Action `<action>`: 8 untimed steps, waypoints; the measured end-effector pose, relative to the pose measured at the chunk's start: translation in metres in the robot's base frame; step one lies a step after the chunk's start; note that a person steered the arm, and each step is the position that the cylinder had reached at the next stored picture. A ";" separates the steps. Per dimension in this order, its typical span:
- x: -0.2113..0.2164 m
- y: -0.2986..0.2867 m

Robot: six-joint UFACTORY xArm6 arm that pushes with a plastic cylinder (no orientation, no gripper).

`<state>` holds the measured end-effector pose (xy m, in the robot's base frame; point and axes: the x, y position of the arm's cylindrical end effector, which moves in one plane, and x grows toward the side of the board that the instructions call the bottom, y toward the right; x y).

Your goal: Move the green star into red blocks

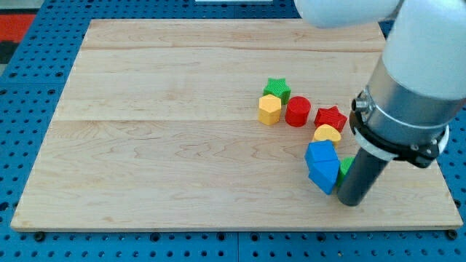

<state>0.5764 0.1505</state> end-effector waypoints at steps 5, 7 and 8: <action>0.042 -0.041; -0.068 -0.144; -0.106 -0.196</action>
<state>0.4707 -0.0458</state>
